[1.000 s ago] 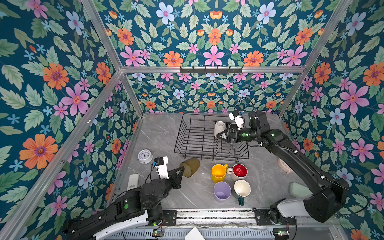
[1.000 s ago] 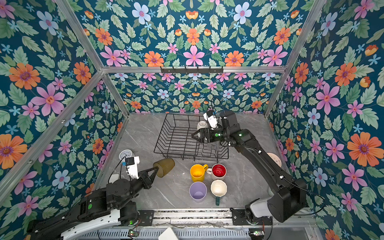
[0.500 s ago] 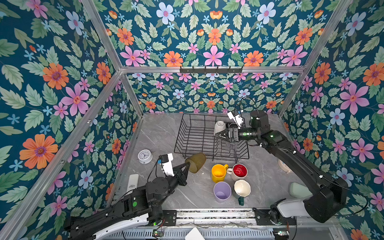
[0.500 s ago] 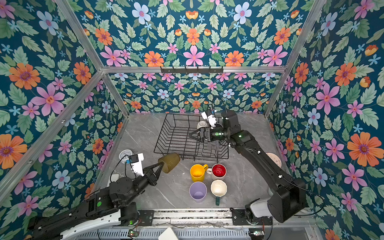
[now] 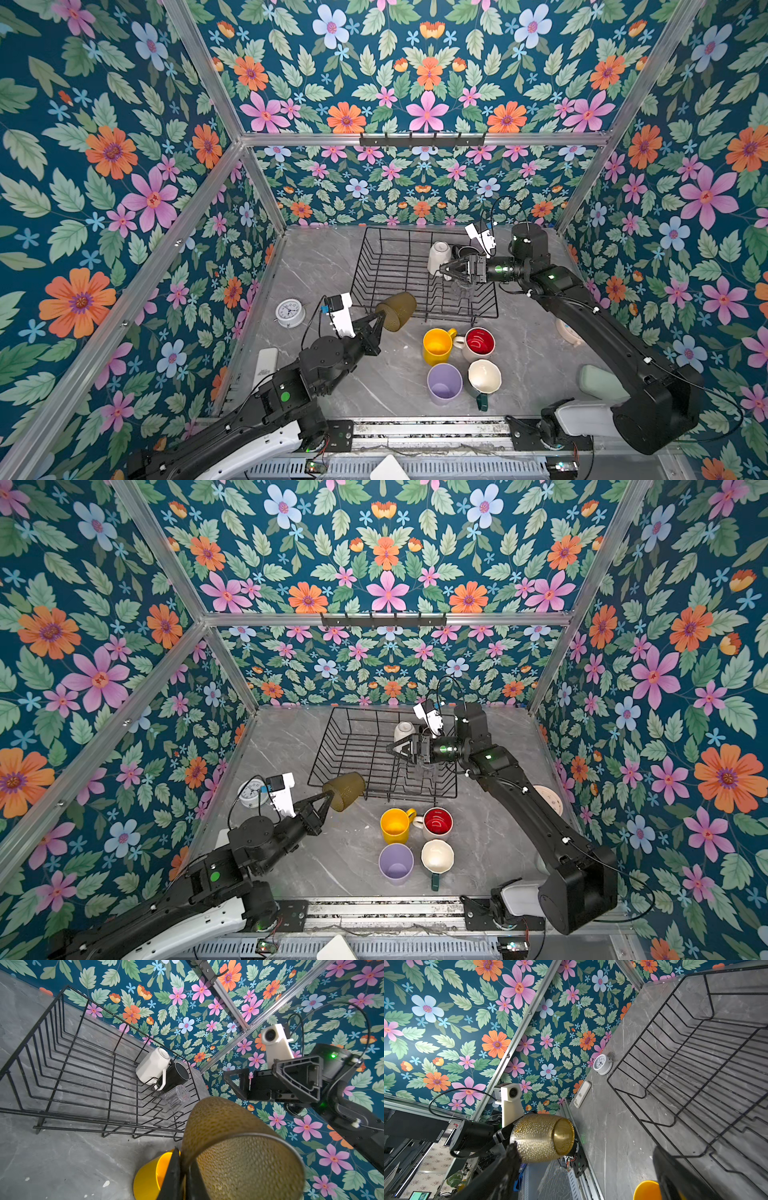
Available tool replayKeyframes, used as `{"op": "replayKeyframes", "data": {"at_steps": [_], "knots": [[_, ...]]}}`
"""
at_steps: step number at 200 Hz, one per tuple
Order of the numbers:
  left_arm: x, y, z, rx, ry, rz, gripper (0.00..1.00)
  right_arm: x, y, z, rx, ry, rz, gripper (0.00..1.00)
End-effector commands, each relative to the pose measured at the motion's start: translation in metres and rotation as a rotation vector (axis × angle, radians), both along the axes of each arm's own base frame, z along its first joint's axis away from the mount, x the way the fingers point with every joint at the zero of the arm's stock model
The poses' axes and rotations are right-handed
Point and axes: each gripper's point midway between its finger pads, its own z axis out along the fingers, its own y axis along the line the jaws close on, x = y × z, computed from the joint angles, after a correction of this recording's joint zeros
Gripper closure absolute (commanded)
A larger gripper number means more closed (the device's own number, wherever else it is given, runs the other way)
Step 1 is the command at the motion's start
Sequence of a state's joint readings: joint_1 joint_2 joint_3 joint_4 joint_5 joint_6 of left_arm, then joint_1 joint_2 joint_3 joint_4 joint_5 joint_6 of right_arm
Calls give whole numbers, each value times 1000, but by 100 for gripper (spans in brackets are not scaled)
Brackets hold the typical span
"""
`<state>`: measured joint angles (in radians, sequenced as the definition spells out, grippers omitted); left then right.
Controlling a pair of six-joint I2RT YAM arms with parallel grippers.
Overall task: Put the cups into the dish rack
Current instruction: 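Lift the gold glass toward the right gripper while the right gripper approaches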
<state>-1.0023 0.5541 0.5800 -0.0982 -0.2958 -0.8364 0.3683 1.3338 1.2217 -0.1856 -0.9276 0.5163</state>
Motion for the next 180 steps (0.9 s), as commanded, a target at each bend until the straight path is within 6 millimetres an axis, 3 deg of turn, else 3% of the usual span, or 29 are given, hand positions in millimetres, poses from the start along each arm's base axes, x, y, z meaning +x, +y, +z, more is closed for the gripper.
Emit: {"op": "replayKeyframes", "data": {"at_steps": [1, 35, 93, 135, 180], "knots": [[0, -13, 12, -47, -9, -90, 100, -2, -2, 5, 12, -18, 2, 2], [8, -22, 19, -70, -21, -165, 100, -9, -9, 3, 1, -16, -8, 2], [30, -35, 13, -207, 27, -337, 100, -27, -20, -4, -8, -31, -25, 1], [37, -42, 32, -294, -9, -464, 100, -22, -12, -4, 17, -49, 25, 1], [43, -50, 21, -318, 38, -506, 100, -23, 0, -1, 79, -50, 143, 3]]}}
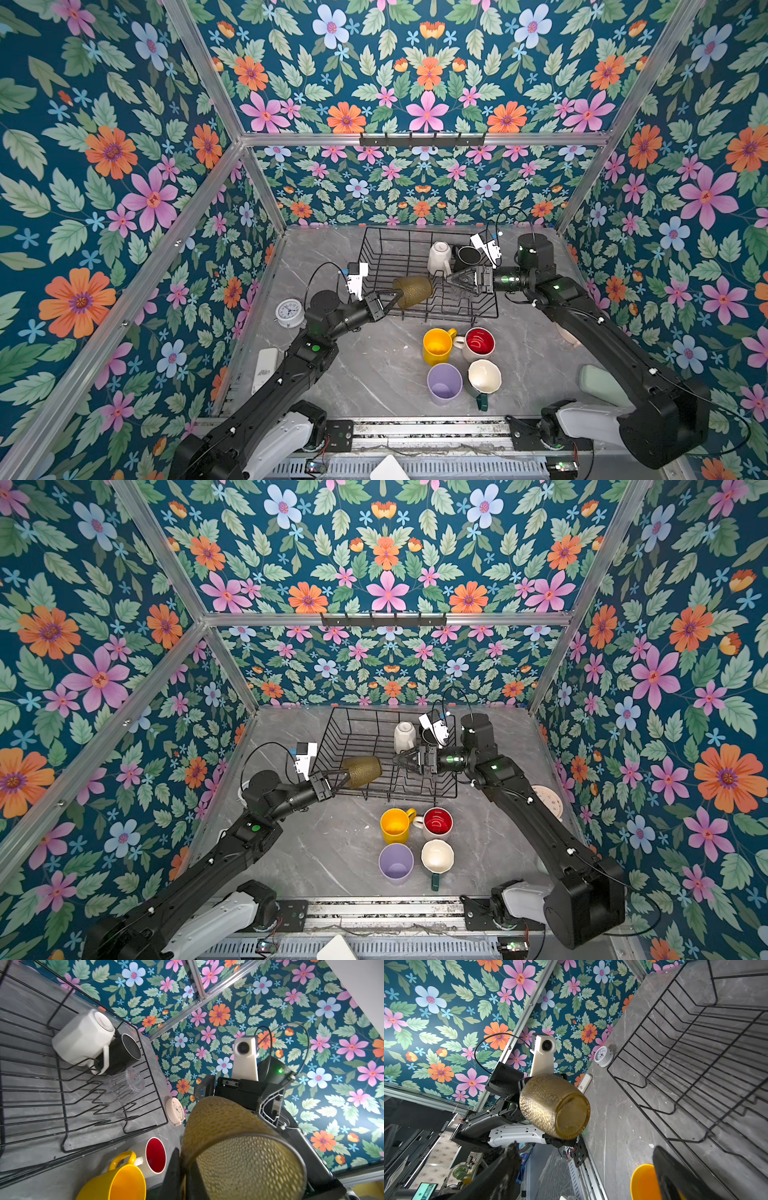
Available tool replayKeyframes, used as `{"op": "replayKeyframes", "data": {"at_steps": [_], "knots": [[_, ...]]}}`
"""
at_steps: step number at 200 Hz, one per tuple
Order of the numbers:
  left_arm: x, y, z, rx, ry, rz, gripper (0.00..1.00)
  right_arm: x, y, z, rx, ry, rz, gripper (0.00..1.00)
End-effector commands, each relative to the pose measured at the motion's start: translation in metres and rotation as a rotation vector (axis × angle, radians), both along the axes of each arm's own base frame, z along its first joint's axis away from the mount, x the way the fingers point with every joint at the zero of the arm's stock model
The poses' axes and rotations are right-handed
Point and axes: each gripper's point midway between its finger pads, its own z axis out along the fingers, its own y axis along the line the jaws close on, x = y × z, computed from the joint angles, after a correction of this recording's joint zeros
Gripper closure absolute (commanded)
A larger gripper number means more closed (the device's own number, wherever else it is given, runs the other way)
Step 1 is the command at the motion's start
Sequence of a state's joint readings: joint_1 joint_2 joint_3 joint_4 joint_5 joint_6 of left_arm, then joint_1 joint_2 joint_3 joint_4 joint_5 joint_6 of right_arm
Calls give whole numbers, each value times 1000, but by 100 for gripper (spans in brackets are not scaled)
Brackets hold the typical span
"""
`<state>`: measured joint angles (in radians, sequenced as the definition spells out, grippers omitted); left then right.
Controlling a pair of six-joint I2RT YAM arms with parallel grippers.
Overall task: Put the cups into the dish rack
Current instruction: 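Lift the gold glass toward the right gripper while the right gripper approaches, then close the right gripper on the gold glass base while the left holds its rim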
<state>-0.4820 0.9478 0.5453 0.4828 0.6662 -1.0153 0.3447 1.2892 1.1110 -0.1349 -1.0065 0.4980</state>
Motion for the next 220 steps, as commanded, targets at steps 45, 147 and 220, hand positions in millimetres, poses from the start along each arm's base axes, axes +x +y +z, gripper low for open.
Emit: {"op": "replayKeyframes", "data": {"at_steps": [45, 147, 220], "knots": [[-8, -4, 11, -68, -44, -58, 100, -13, 10, 12, 60, -47, 111, 3], [-6, -8, 5, -78, -23, -82, 100, -31, 46, -3, 25, -5, 192, 3], [-7, -10, 4, -81, -20, -98, 100, -34, 61, -12, 28, 25, 232, 5]]}}
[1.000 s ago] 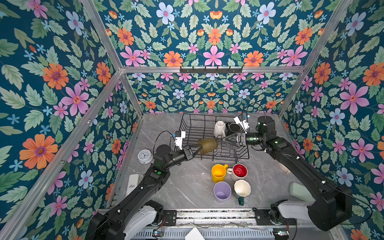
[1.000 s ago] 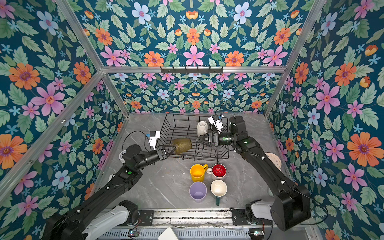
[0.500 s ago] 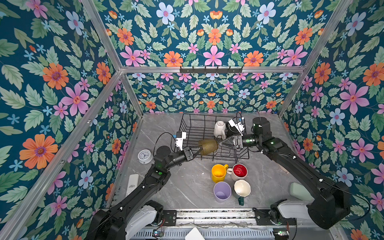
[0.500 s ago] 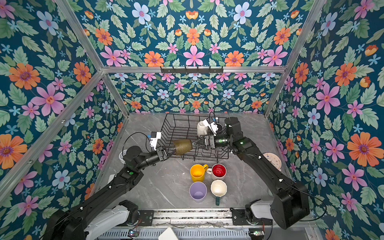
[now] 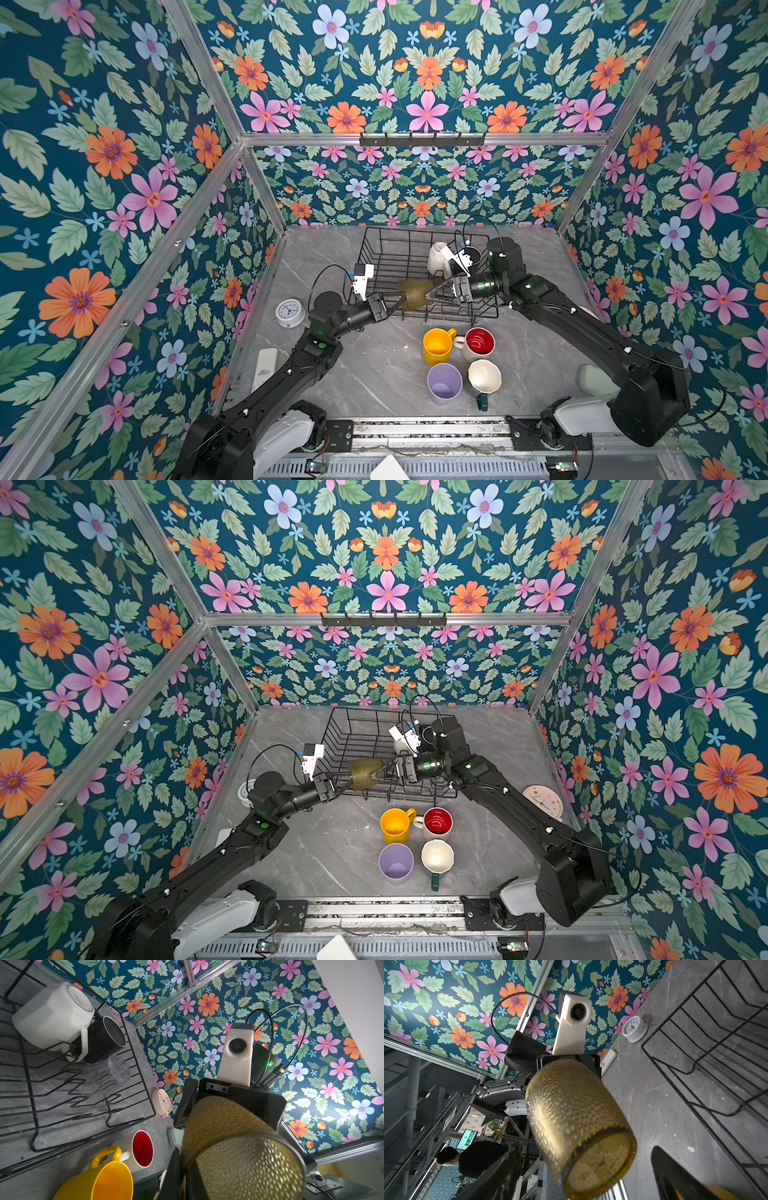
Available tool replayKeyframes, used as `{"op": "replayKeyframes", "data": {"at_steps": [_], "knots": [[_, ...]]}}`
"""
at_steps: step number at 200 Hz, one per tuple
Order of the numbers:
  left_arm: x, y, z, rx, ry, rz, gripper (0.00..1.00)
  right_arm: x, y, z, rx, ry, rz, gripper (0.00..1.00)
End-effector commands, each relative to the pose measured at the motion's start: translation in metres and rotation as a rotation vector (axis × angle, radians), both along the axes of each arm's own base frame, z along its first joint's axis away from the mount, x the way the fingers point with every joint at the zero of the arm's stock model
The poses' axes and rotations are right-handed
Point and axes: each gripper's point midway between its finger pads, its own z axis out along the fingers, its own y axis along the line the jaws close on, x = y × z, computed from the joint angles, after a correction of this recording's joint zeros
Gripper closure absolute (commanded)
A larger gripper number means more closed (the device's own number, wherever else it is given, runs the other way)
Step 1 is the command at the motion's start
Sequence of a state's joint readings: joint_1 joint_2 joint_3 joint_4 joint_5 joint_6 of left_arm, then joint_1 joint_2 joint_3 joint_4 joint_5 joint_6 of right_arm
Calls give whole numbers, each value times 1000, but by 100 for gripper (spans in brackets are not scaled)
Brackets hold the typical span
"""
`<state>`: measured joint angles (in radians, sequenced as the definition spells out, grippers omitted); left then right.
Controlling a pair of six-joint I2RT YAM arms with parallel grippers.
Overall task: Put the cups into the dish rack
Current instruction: 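Close the right gripper on the gold glass base while the left holds its rim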
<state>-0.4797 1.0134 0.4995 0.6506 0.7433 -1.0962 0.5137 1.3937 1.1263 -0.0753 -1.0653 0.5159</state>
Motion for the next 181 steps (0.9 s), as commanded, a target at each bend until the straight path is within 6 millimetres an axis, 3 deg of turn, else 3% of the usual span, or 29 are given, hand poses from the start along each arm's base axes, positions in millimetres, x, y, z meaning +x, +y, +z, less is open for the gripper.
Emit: {"op": "replayKeyframes", "data": {"at_steps": [1, 107, 181], "knots": [[-3, -1, 10, -23, -42, -22, 100, 0, 5, 5, 21, -28, 13, 5], [-5, -4, 7, -26, -40, -42, 100, -3, 19, -1, 30, 0, 46, 8], [-4, -4, 2, -20, -27, -40, 100, -3, 22, -5, 28, 8, 56, 24]]}}
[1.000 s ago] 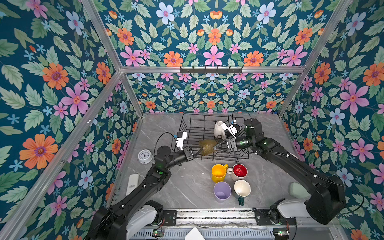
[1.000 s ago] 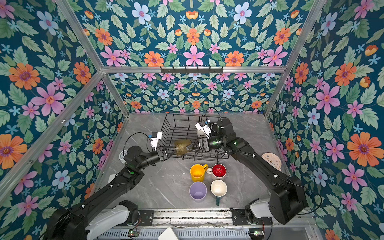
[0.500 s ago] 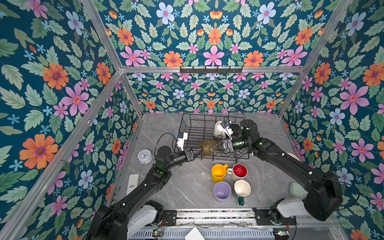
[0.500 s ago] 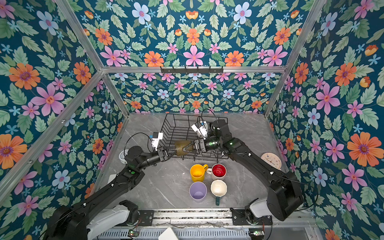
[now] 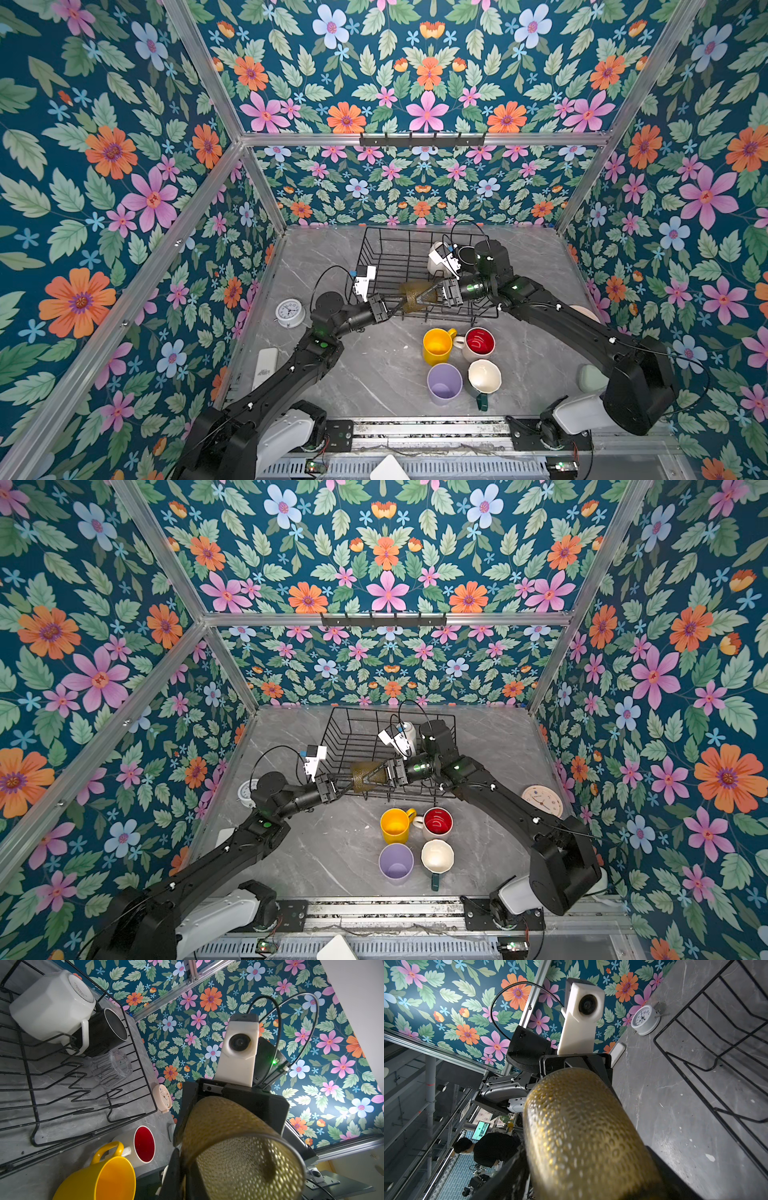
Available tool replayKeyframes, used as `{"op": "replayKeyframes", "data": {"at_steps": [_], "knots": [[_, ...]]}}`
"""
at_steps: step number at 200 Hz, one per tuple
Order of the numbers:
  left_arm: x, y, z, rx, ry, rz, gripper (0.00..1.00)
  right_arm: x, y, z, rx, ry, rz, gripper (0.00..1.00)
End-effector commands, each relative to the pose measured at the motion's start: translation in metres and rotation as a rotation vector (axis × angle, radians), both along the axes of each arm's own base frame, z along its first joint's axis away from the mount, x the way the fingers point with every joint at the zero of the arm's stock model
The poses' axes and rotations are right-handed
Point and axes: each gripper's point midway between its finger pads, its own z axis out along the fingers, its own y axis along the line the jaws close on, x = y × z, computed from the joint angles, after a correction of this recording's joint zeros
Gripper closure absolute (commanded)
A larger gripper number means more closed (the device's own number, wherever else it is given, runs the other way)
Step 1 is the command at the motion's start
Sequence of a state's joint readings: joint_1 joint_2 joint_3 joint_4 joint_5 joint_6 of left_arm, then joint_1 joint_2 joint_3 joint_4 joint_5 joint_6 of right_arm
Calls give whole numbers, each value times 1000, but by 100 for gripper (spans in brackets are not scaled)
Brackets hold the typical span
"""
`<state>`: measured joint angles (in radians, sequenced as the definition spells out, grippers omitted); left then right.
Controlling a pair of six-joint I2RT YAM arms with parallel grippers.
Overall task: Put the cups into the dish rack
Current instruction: 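Close the right gripper on the gold glass base while the left holds its rim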
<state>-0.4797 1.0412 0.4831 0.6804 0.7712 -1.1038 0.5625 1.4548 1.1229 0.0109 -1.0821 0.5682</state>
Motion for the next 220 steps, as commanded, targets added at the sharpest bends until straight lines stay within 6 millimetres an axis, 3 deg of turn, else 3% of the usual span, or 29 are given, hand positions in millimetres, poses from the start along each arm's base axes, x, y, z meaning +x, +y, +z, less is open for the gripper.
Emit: {"op": "replayKeyframes", "data": {"at_steps": [1, 70, 93, 102, 125, 142, 220], "knots": [[-2, -1, 12, -25, -46, -12, 100, 2, 2, 5, 15, -27, 1, 24], [-4, 0, 9, -23, -42, -14, 100, 2, 2, 2, 6, -21, -2, 48], [-5, 0, 10, -25, -46, -17, 100, 2, 2, 2, 6, -21, 0, 49], [-5, 0, 10, -26, -48, -19, 100, 2, 2, 3, 8, -19, 2, 46], [-6, 0, 10, -26, -50, -22, 100, 1, 2, 7, 13, -21, 5, 25], [-6, 0, 10, -30, -51, -23, 100, 0, 1, 12, 20, -34, 3, 18], [-13, 0, 21, -71, -79, -51, 100, 2, 0, 10, -3, -20, -18, 13]]}}
